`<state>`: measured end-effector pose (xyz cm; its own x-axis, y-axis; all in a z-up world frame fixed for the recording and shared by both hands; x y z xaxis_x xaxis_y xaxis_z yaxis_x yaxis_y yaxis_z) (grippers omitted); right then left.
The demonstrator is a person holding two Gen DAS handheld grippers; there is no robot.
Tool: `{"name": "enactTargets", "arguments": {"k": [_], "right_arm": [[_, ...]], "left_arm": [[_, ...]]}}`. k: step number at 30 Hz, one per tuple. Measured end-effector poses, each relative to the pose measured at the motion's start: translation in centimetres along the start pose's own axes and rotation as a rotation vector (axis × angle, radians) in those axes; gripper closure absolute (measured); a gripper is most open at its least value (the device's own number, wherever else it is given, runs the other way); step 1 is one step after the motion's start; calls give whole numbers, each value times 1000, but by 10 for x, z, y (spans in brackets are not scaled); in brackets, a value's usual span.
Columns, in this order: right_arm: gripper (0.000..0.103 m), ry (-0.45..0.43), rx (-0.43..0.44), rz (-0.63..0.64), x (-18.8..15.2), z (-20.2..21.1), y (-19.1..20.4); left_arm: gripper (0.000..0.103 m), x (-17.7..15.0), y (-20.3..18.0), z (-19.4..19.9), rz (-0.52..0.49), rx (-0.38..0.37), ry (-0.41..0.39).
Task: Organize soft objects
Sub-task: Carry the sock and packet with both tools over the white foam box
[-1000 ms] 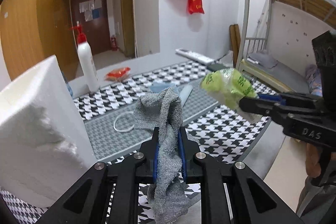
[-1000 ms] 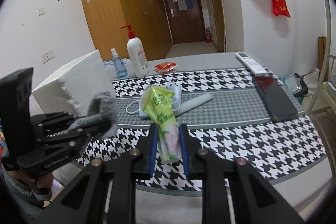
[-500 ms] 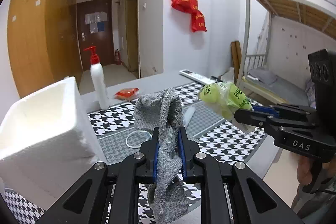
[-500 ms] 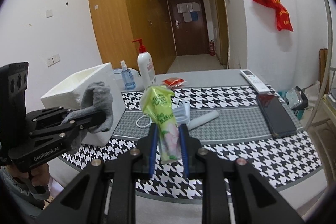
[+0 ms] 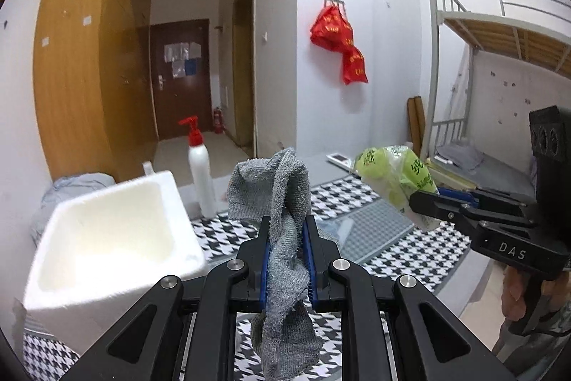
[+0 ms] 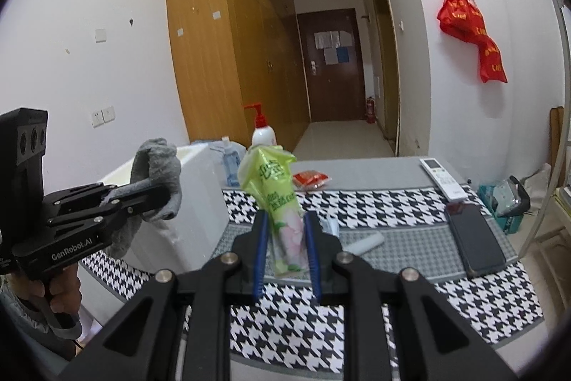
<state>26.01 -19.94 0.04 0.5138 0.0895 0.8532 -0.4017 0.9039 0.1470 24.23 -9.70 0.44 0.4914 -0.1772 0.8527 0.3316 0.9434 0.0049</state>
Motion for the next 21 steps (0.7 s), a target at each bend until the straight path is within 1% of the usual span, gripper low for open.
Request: {"name": "enactTargets", "arguments": {"k": [2,9,12,14,21], "right_arm": [[79,-7,9,0,4,-2,1],[79,-19,36,25,16,-12,10],[79,-27,53,27,21,-17,14],[79,-22,63,29,23,-22,18],[79,-27,111,52,32,-32,38]], "left_arm": [[86,3,6,3,8,20,-12],[86,8,19,10,20,53,-36],[86,9,29,14,23,82,-42],[86,11,39,17,33,102,-43],[86,12,57,24,65,132,-55]]}}
Point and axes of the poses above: each gripper's, at about its wrist camera, not at the fingertips, and z roughly against the way its jaws point, y to its left, x to its top, the point moved 10 cm from there along -z, roughly the way its jaws point, and after that the axes turned 8 degrees about y, right-handed, at the moved point
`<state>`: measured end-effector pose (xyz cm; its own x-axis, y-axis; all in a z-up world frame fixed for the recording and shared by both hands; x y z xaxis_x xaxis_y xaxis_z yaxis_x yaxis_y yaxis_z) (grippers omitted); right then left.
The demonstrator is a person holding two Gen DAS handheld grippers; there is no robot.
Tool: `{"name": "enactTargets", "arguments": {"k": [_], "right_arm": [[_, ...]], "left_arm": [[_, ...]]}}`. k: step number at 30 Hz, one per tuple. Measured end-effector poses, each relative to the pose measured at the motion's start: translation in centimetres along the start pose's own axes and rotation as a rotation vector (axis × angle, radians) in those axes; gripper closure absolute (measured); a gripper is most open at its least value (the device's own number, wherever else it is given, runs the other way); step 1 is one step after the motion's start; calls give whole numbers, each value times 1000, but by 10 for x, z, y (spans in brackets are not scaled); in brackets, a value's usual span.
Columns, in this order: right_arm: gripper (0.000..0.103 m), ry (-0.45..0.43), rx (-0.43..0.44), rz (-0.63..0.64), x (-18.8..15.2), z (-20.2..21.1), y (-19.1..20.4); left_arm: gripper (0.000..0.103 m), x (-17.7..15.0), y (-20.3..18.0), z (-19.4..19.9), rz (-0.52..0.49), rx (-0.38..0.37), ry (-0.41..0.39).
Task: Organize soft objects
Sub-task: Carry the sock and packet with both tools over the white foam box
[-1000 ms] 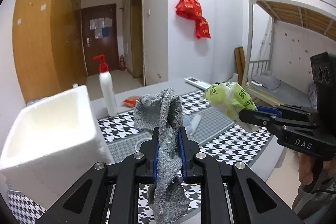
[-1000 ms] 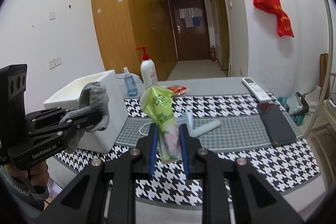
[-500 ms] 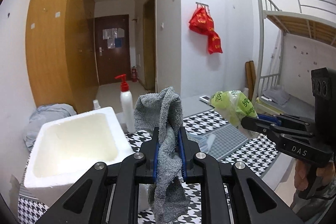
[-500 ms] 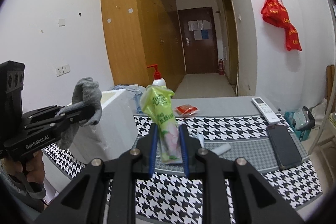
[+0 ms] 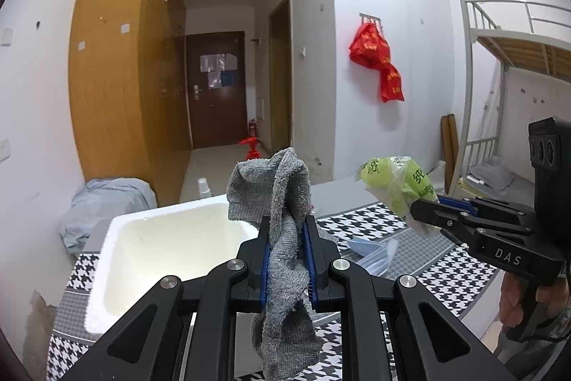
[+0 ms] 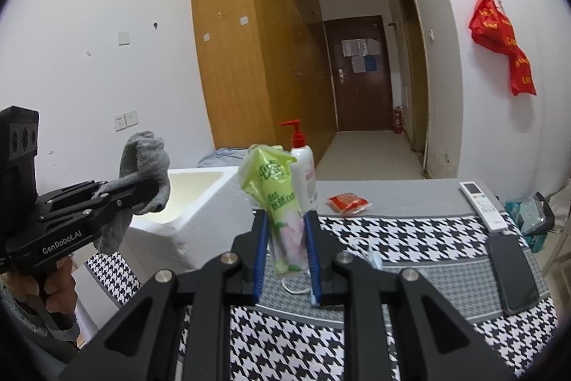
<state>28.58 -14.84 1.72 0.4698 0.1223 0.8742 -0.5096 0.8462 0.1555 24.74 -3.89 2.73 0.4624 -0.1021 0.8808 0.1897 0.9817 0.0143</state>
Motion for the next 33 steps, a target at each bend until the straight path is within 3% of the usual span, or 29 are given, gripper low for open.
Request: {"name": "enactTargets", "arguments": {"k": [22,33], "right_arm": [[79,21,100,62,28,-41,61],[79,26,141,103,36,-55,93]], "left_arm": [[86,-4,78,9,92,139,-15],[86,-7,105,14,133,149,-20]]}}
Point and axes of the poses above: each gripper's, at about its wrist camera, not at the fingertips, and z roughly against the way its jaws point, y to its left, x to its top, the point moved 10 cm from there along -z, roughly the way its jaws point, and after that the axes turned 8 degrees about y, right-handed, at the moved point
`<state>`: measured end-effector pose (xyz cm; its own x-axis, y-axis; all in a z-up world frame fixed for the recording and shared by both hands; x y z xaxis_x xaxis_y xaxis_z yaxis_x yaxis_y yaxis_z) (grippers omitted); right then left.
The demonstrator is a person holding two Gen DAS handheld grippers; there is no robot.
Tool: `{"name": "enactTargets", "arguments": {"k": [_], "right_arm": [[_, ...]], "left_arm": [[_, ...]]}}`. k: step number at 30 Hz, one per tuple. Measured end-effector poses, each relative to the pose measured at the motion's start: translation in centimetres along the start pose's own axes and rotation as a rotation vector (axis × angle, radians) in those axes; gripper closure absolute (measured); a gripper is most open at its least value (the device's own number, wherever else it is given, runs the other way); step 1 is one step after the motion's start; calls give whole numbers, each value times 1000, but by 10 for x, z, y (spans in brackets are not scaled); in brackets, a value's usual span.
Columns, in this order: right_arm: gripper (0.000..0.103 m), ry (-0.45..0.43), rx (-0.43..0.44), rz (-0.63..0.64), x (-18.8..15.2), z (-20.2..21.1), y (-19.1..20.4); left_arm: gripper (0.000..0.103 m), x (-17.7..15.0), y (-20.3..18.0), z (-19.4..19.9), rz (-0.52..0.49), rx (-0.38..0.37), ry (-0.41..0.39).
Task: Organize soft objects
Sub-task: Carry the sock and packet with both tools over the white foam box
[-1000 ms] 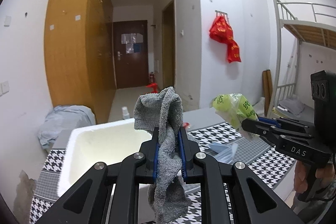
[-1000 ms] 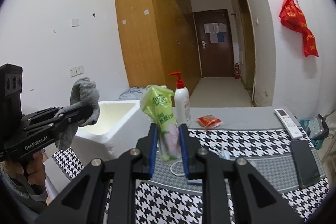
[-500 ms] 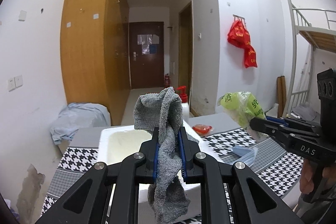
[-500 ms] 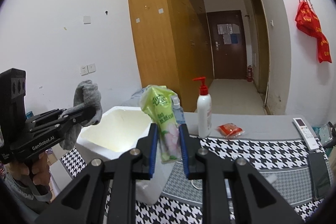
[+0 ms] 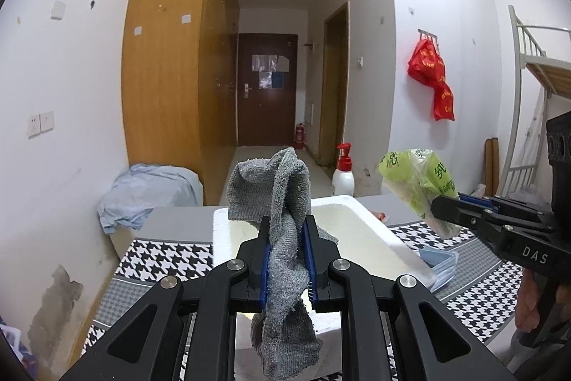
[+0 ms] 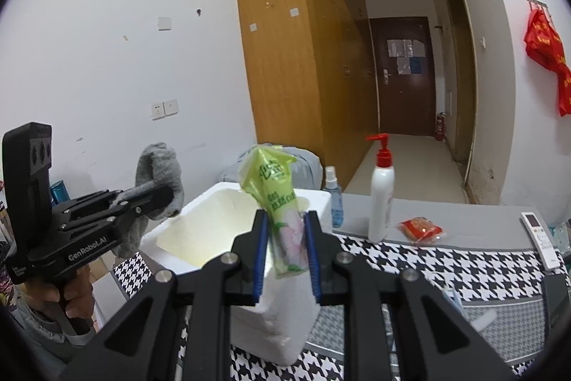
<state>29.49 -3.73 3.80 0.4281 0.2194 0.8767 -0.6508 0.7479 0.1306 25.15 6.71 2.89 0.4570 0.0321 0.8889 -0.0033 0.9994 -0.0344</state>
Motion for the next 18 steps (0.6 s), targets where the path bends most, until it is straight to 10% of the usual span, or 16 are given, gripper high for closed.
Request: {"name": "enactTargets", "arguments": {"k": [18], "right_arm": [[79,75,29,38,3,-43,29]], "left_arm": [[86,-2,32,2,21,16,-6]]}}
Point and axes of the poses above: each gripper's, at about its wrist camera, not at the fingertips, and z roughly against the way its jaws point, y to its left, x to its top, the point moved 10 cm from there along -z, roughly the way its jaws point, and after that the axes turned 8 degrees about y, right-handed, at the moved point
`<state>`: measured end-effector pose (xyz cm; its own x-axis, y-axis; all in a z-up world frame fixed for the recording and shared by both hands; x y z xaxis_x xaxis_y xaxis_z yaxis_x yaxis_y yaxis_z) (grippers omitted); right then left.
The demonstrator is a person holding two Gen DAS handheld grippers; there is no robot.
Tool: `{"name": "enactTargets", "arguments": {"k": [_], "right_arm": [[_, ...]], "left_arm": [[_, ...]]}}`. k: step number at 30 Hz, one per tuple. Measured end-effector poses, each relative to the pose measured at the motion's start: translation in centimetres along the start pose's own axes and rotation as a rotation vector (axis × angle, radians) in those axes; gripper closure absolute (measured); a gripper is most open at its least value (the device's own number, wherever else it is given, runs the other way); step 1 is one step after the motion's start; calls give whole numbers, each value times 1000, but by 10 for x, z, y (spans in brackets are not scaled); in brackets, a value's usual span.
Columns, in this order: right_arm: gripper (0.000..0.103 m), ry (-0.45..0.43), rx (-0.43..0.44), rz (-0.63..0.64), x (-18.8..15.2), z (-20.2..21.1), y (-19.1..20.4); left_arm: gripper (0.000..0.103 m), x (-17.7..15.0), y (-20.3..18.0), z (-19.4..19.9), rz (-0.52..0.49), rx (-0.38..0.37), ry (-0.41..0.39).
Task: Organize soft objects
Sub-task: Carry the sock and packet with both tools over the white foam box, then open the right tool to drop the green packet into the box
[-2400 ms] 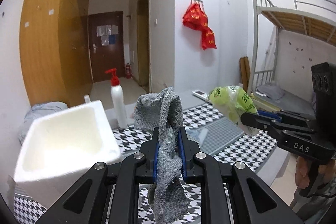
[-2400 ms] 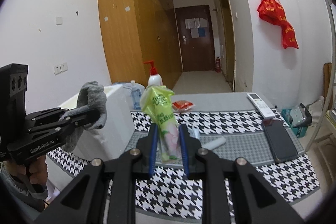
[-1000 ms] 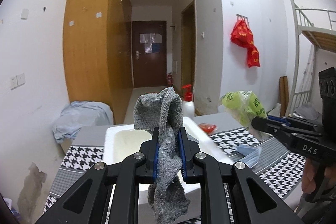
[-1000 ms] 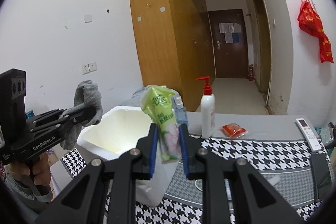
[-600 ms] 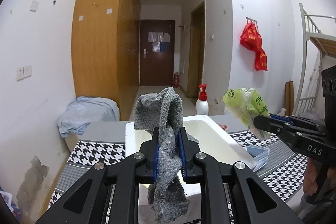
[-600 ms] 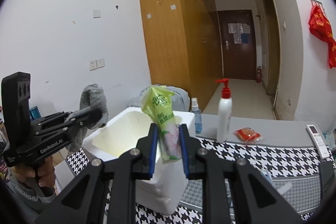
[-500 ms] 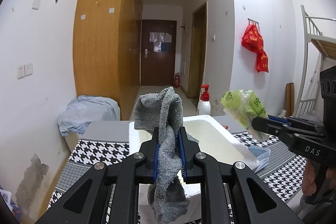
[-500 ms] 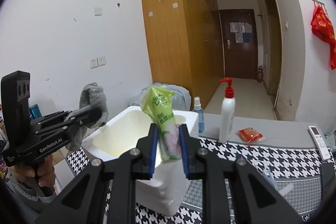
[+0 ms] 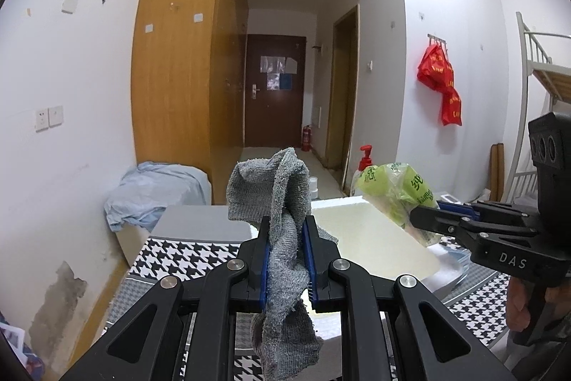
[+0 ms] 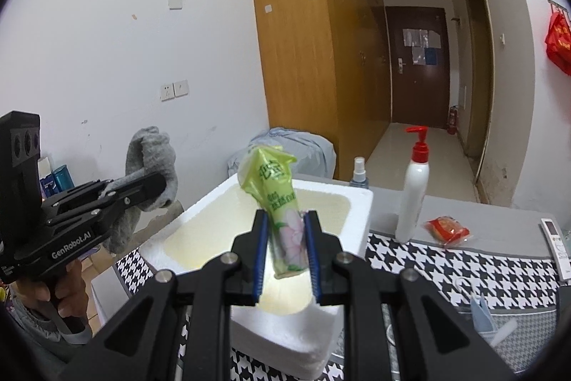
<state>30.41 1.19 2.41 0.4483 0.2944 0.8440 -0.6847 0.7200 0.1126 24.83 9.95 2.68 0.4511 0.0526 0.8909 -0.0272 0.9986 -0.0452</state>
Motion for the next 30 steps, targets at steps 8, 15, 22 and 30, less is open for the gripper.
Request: {"name": "enactTargets", "arguments": {"k": [8,15,22,30], "right_arm": [[79,26,10,-10,2,-14,3],[79,56,8,-6,1,-29,9],[78,87,5,2,-1,-40,14],[21,97,14,6,-3,-42,19]], "left_arm": [[86,-3,11,3,15,11,4],[86,-2,16,7,18,13,-12],[86,-5,17,10,21,14,-14],[86,-4,17,9,22,6,-9]]}}
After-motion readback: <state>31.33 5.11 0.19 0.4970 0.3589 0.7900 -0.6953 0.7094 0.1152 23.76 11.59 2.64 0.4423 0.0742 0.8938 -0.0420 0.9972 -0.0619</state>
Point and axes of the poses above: each gripper's, at about its wrist camera, not at the fingertips, and z roughly against the way its jaws point, y to its left, x to its top, the point moved 10 cm from there along -z, roughly the way its jaws point, and after that the axes turned 8 degrees about y, right-handed, at the moved point
